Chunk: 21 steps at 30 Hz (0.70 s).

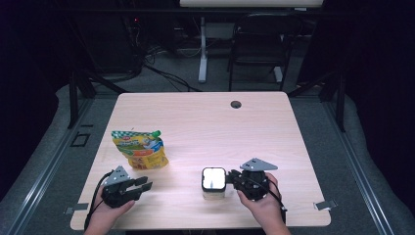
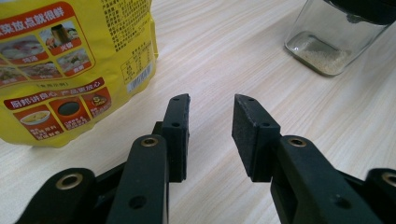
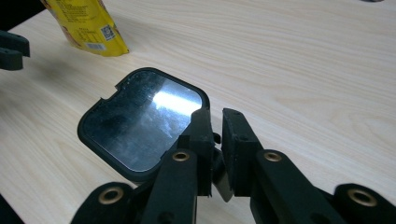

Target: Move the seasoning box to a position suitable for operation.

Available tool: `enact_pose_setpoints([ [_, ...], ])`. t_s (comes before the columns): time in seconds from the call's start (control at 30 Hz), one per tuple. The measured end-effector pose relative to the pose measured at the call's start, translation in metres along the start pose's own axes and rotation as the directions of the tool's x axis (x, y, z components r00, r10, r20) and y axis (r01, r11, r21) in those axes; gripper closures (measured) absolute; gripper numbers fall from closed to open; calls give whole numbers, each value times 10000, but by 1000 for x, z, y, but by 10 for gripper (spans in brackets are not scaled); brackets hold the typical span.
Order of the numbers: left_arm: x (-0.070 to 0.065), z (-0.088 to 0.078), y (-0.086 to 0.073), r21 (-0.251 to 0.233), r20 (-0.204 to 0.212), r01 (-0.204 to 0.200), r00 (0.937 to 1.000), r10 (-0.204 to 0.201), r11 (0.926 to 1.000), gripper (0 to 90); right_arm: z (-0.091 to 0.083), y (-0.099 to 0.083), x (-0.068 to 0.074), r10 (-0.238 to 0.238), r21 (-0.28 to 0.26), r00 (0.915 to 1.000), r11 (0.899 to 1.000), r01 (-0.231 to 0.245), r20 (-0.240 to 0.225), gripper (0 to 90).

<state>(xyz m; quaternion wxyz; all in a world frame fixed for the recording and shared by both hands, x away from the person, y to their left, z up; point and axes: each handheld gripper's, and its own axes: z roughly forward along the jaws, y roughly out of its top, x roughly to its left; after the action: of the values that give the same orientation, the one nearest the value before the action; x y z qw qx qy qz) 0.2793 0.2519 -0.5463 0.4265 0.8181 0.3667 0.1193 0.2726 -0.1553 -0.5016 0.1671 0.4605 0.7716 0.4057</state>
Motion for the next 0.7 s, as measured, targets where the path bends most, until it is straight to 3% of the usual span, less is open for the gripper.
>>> enact_pose_setpoints([
  [0.23, -3, -1, 1, 24, 41, -111, 9999, 111, 9999, 704, 3, 1, 3, -117, -22, 9999, 9999, 117, 34, 848],
  [0.4, -14, 4, 11, -204, 244, -130, 9996, 135, 9997, 748, 2, 0, 3, -136, 9, 9999, 9999, 136, 43, 858],
  [0.57, -28, 11, 23, -92, 430, -623, 9971, 626, 9980, 806, 2, -2, 2, 34, -174, 10000, 9998, -35, -56, 859],
  [0.6, -35, 18, 29, 66, 529, -946, 9942, 942, 9955, 812, 2, -2, 1, 87, -154, 9999, 9998, -88, -91, 859],
  [0.7, -45, 28, 35, 278, 818, -1209, 9896, 1183, 9923, 829, 2, -3, 1, 112, -200, 9998, 9997, -115, -150, 859],
])
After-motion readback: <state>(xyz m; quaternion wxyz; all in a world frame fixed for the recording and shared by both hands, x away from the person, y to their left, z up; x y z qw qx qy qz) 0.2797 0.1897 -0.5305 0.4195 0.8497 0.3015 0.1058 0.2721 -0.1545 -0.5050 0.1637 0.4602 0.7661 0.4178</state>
